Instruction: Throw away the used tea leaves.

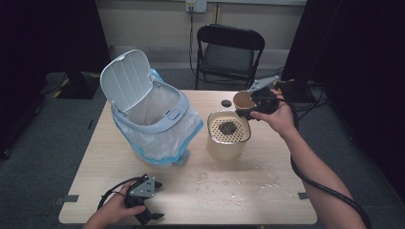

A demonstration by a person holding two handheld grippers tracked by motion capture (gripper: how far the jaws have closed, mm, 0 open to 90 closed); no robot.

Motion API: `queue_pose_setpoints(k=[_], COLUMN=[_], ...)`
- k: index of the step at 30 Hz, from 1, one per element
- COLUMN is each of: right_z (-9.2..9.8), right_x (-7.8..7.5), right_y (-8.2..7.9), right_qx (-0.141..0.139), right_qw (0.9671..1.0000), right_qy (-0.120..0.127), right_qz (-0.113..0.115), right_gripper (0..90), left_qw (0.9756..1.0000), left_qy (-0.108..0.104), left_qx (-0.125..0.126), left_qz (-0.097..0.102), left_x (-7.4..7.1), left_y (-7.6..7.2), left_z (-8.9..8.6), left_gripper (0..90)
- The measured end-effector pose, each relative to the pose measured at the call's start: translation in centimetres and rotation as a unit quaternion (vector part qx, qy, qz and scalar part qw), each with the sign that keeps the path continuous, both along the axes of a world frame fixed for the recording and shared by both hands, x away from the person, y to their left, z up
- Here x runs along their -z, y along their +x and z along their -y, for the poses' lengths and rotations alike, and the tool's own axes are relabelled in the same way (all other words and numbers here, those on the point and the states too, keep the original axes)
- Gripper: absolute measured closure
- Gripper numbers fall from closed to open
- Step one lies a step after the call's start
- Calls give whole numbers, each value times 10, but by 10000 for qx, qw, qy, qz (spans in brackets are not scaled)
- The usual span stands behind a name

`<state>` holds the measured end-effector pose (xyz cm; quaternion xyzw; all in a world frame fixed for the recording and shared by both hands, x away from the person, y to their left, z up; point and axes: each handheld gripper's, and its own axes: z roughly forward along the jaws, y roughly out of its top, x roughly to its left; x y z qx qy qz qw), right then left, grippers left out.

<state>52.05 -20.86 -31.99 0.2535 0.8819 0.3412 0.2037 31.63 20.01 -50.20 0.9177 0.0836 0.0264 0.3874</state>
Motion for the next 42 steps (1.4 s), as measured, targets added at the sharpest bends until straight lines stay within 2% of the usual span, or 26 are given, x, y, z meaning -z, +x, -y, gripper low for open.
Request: queue_pose_setpoints(k=[8, 17, 19, 24, 33, 42], right_z=[-5, -15, -17, -20, -31, -45], right_x=[-9, -21, -24, -34, -46, -58], right_y=[-2, -7, -8, -9, -10, -11], right_qx=[-35, -153, -198, -199, -306, -461], right_qw=[9997, 9994, 9995, 9989, 9988, 9979], right_qy=[196, 208, 187, 342, 243, 290], right_qz=[-127, -227, -188, -239, -282, -345], right_gripper=[276, 275, 275, 275, 275, 275], left_qw=[10000, 10000, 10000, 10000, 10000, 10000], left_qy=[11, -1, -9, -8, -7, -8], left_qx=[10, 19, 24, 24, 26, 26], left_qz=[-5, 10, 8, 8, 10, 10], left_x=[0, 0, 0, 0, 0, 0], left_y=[0, 0, 0, 0, 0, 0], left_z=[0, 0, 0, 0, 0, 0], left_gripper=[0, 0, 0, 0, 0, 0])
